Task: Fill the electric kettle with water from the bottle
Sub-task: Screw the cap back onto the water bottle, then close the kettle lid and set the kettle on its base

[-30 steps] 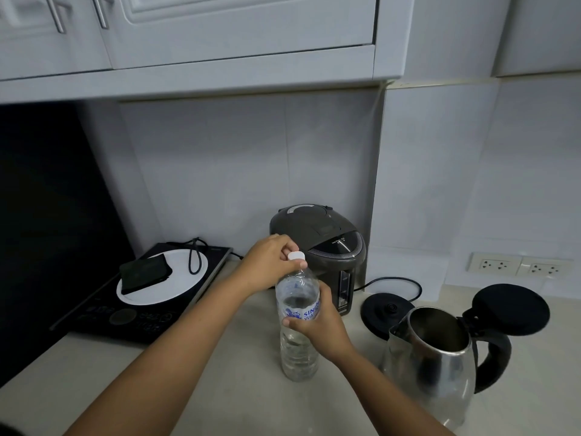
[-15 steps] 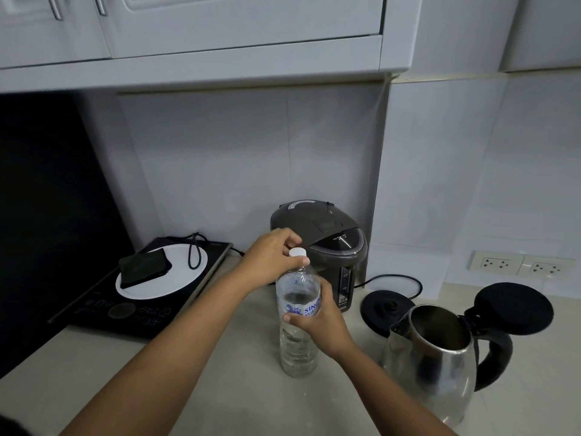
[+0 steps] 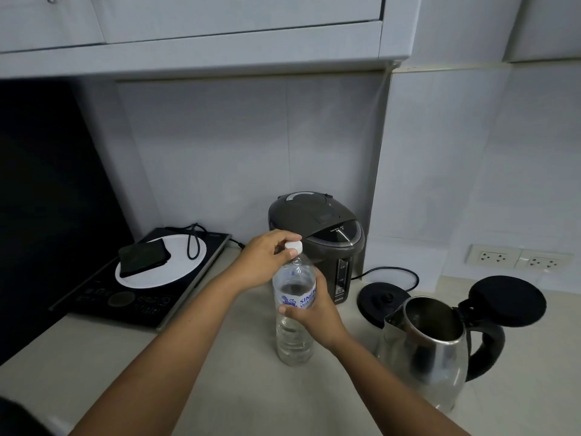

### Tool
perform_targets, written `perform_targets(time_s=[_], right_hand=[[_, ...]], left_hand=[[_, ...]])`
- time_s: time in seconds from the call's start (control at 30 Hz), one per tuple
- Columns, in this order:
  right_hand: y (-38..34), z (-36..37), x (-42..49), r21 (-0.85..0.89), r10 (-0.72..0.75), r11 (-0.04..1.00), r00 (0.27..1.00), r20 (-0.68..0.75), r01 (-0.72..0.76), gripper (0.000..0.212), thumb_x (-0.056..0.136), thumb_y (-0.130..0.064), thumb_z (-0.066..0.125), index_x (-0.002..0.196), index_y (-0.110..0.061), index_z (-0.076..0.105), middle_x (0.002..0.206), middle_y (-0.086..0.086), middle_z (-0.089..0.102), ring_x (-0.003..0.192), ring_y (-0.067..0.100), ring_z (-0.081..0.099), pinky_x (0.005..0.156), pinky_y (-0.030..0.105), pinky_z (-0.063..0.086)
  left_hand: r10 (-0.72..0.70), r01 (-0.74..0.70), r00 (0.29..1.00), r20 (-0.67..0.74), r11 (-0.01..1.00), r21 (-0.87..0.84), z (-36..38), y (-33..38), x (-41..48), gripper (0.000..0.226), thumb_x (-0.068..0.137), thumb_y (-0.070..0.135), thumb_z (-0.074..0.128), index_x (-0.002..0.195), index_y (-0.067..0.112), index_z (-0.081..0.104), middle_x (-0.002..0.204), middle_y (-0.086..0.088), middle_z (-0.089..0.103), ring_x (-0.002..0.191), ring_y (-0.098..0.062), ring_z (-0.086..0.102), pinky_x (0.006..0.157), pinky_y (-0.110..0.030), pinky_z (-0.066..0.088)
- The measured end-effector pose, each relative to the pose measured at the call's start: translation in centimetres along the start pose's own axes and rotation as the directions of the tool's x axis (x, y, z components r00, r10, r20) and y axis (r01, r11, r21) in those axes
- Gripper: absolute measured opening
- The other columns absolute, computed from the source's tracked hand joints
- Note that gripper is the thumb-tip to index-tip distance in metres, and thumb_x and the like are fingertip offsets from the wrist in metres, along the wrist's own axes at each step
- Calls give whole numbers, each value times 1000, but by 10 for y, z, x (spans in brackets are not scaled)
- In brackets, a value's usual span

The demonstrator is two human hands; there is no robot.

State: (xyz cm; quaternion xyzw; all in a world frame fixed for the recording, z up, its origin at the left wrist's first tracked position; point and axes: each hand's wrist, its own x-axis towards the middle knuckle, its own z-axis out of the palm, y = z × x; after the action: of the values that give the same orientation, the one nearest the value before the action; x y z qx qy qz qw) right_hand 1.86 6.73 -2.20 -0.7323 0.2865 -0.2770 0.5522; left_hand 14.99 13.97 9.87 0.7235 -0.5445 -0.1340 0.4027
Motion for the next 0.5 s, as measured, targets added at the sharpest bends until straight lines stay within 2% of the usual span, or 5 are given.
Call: perform_targets(time_s=[0.1,0.17,0.3,0.4,0.5], right_hand=[[3,-3,-3,-24,13,1000,999,39,-12,109,61,-51,88,149,-40,24,136,-14,55,126,10,54,106,45,48],[3,-10,-11,-45,47,998,998,34,-46,115,61,-65,82,153,-42,16,150,-13,44,141,18,38,113,51,38],[-14,-38,-49,-134,45,990,999,-17,-47,104,80,-53,73,157,-31,7,163,-7,20,151,20,12,121,45,21],[-14,-66,-76,-166,-3,986,998,-67,-8,92,86,-46,70,157,-30,13,163,-8,21,151,17,11,119,39,18],[-14,-98,-107,-94,-23,995,992,-125,11,81,88,-44,69,154,-35,23,159,-13,28,146,9,23,119,37,25]], left_hand=[[20,-16,998,-58,998,53,9,-1,-4,32,94,15,59,125,16,62,122,3,63,108,-17,61,98,-33,48],[54,-39,993,-103,989,139,16,-1,-8,34,95,13,56,129,15,59,127,0,61,112,-19,59,101,-33,46],[80,-28,983,-166,956,291,34,5,-18,42,97,14,51,138,15,50,146,-2,48,133,-21,46,111,-34,36],[175,-52,953,-246,898,437,52,17,-32,43,97,17,50,140,14,49,152,-4,40,138,-23,38,113,-41,34],[281,-143,923,-263,885,443,80,30,-51,42,95,15,51,137,11,52,148,-8,45,134,-25,44,110,-40,37]])
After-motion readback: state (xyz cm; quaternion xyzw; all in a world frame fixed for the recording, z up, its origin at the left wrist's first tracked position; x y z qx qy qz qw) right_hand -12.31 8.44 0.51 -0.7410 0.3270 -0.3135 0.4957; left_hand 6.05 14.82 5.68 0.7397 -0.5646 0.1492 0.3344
